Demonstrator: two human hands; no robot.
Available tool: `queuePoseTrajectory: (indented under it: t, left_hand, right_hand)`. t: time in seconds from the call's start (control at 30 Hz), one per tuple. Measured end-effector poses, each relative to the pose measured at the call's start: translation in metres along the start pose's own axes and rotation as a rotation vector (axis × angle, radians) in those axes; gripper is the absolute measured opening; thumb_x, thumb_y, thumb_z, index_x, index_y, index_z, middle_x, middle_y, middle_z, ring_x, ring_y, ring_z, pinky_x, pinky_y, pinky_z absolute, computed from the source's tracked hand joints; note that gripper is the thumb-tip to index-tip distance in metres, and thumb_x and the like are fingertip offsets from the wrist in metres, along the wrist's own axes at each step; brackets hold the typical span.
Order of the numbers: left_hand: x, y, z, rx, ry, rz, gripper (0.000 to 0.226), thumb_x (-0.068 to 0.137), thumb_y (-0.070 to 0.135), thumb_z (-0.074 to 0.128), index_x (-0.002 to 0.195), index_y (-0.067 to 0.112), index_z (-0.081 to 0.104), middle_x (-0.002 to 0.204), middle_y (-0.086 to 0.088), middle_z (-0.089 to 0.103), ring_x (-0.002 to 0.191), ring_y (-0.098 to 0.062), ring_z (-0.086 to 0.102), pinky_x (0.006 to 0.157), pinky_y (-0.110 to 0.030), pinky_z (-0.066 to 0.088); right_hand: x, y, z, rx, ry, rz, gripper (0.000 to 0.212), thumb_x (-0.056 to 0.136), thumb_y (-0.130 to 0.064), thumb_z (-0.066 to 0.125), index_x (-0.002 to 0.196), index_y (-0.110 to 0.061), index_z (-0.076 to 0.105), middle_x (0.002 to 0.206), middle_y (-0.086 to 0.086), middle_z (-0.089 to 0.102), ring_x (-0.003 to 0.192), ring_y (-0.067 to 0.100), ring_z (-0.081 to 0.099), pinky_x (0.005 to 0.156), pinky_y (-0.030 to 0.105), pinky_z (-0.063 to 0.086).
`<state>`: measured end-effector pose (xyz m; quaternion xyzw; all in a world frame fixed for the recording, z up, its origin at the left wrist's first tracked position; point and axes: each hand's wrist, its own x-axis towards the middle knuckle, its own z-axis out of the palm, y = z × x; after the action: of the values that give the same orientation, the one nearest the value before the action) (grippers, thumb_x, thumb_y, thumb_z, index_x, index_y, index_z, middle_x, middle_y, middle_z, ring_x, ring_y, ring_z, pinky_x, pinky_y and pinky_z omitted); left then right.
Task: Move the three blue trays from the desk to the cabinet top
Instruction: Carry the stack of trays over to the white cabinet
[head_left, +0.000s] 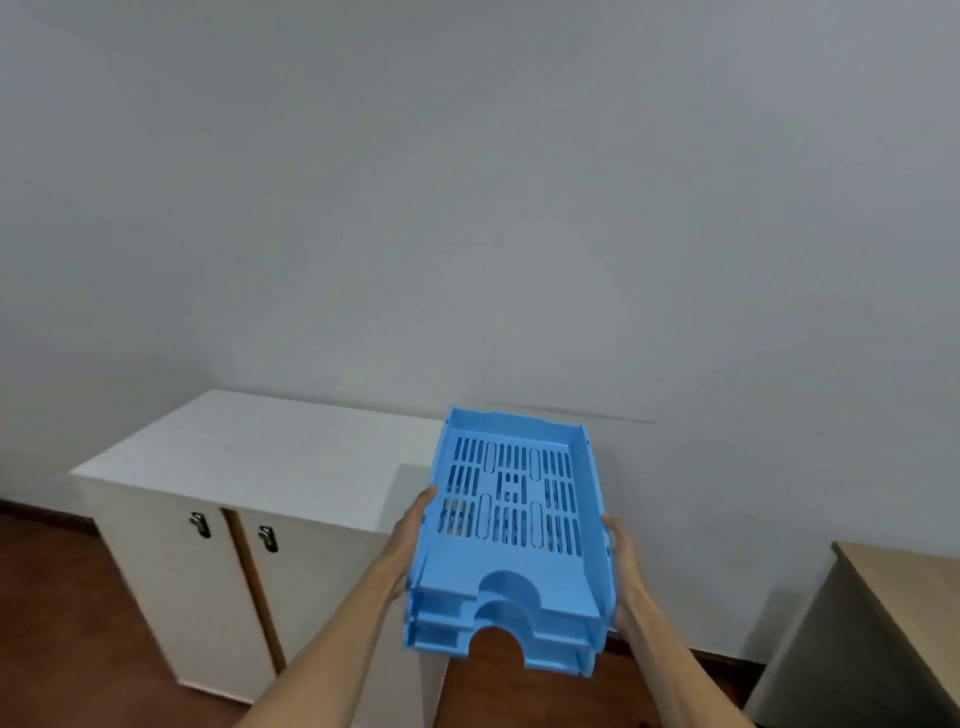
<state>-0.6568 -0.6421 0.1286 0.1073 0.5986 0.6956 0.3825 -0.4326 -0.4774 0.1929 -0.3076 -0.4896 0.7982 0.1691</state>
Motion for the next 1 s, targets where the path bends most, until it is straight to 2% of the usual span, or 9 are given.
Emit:
queuePoseTrajectory:
  t: [0.07,0.13,0.27,0.5,0.7,0.87,1.0]
  left_hand:
    - [-0.009,0.012,-0.027,-0.016,0.016,0.011,0.069,0.082,0.065,0.058,0.125,0.011,0.066,0.118,-0.025,0.069,0.111,-0.045,0.064,0.093,-0.055,0.054]
    - [-0.014,0.025,-0.056,-0.018,0.046,0.026,0.065,0.087,0.063,0.053,0.125,0.013,0.066,0.116,-0.024,0.07,0.108,-0.044,0.066,0.084,-0.047,0.057]
    - [-0.007,0.043,-0.108,-0.044,0.078,0.039,0.065,0.088,0.062,0.052,0.126,0.011,0.064,0.117,-0.025,0.069,0.1,-0.04,0.068,0.08,-0.044,0.056]
    - [0.049,0.066,-0.178,-0.092,0.063,0.026,0.069,0.082,0.063,0.059,0.126,0.011,0.065,0.119,-0.025,0.068,0.099,-0.039,0.067,0.084,-0.047,0.053]
    - [0.104,0.088,-0.226,-0.1,0.01,-0.007,0.057,0.091,0.054,0.052,0.121,0.008,0.067,0.11,-0.024,0.071,0.089,-0.037,0.069,0.074,-0.043,0.056]
    - [0.147,0.104,-0.252,-0.121,-0.031,-0.01,0.05,0.091,0.051,0.052,0.111,0.007,0.067,0.099,-0.021,0.071,0.083,-0.035,0.069,0.071,-0.042,0.055]
    - [0.171,0.105,-0.27,-0.159,-0.051,-0.056,0.058,0.088,0.054,0.055,0.117,0.006,0.066,0.108,-0.025,0.069,0.089,-0.037,0.067,0.076,-0.045,0.055]
  right_hand:
    - [0.014,0.016,0.021,0.021,-0.051,0.043,0.046,0.084,-0.052,0.051,0.082,-0.007,0.058,0.065,0.011,0.068,0.056,0.026,0.066,0.053,0.03,0.056]
    - [0.034,0.029,0.044,0.055,-0.067,0.074,0.053,0.072,-0.057,0.055,0.088,-0.007,0.061,0.079,0.018,0.064,0.066,0.031,0.062,0.063,0.037,0.053]
    - [0.066,0.033,0.094,0.048,-0.122,0.134,0.051,0.08,-0.054,0.047,0.088,-0.007,0.063,0.079,0.018,0.065,0.064,0.031,0.062,0.059,0.035,0.053]
    - [0.136,0.05,0.153,0.046,-0.118,0.171,0.054,0.073,-0.057,0.052,0.092,-0.006,0.06,0.083,0.019,0.063,0.068,0.031,0.061,0.062,0.036,0.051]
    - [0.207,0.066,0.191,0.089,-0.06,0.184,0.059,0.064,-0.058,0.061,0.096,-0.008,0.057,0.084,0.021,0.059,0.069,0.033,0.06,0.062,0.037,0.052]
    - [0.243,0.065,0.222,0.163,-0.065,0.155,0.047,0.064,-0.051,0.06,0.086,-0.01,0.054,0.075,0.016,0.058,0.061,0.03,0.057,0.057,0.033,0.049]
    - [0.265,0.063,0.237,0.138,-0.028,0.126,0.04,0.063,-0.045,0.061,0.08,-0.009,0.056,0.072,0.015,0.057,0.058,0.029,0.055,0.057,0.031,0.046]
